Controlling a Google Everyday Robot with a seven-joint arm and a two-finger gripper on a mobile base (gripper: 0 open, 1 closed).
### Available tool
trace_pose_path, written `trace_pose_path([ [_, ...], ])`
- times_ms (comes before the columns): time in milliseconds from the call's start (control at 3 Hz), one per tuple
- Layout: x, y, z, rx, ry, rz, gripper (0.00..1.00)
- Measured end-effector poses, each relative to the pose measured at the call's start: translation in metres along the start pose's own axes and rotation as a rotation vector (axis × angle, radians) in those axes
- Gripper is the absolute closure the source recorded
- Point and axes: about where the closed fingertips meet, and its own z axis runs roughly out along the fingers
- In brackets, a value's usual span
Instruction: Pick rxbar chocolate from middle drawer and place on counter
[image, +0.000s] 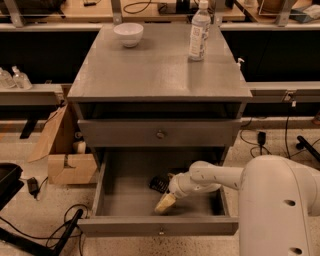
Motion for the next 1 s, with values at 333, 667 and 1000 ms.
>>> trace_pose_path([
  [333, -0.0005, 0.0016, 0.002, -0.004, 0.0, -0.001, 0.18],
  [667, -0.0008, 0.0034, 0.004, -0.008, 0.0, -0.001, 0.42],
  [1000, -0.0017, 0.0055, 0.0026, -0.007, 0.0, -0.002, 0.64],
])
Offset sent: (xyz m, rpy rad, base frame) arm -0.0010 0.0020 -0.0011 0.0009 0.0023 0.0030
